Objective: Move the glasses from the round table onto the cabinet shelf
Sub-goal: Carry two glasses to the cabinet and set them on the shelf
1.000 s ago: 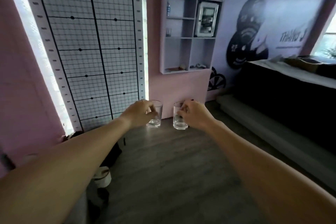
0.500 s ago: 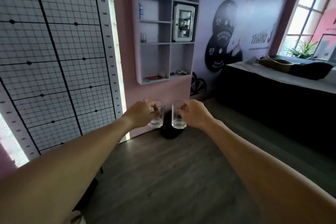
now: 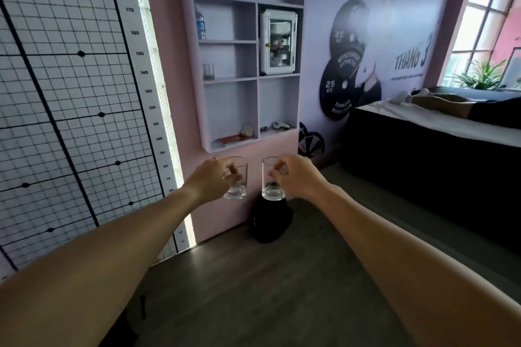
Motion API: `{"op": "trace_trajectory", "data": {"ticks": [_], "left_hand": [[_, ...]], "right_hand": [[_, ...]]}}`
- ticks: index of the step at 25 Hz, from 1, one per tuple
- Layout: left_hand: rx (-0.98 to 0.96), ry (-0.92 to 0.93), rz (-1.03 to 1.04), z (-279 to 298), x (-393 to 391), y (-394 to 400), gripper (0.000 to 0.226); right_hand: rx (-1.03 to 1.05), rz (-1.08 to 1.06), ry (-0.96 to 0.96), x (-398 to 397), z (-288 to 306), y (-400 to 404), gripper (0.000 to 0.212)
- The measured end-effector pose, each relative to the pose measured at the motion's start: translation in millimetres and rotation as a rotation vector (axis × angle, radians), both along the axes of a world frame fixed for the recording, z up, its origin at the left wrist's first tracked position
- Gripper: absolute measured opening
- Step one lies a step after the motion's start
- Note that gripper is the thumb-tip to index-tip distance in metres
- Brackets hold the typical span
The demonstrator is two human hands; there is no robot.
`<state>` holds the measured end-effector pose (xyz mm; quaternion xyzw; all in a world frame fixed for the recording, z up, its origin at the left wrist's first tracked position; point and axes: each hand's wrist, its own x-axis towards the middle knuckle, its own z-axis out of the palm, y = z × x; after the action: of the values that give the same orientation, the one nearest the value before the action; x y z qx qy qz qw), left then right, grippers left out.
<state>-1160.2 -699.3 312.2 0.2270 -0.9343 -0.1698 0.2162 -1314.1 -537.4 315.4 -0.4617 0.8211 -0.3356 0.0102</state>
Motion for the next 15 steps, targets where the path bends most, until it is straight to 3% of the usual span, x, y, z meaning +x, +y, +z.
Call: {"op": "trace_trajectory", "data": {"ticks": [4,15], "left_hand": [[-0.027,0.003,0.030,15,-76,-35,0.028],[-0.095,0.037,0.108,49,-229,-149,0.015]], "right_hand": [[0.014,0.062,0.000,-79,16,-37,0.022],[0.012,0.187,0.096,-249,58,-158,0.014]]}}
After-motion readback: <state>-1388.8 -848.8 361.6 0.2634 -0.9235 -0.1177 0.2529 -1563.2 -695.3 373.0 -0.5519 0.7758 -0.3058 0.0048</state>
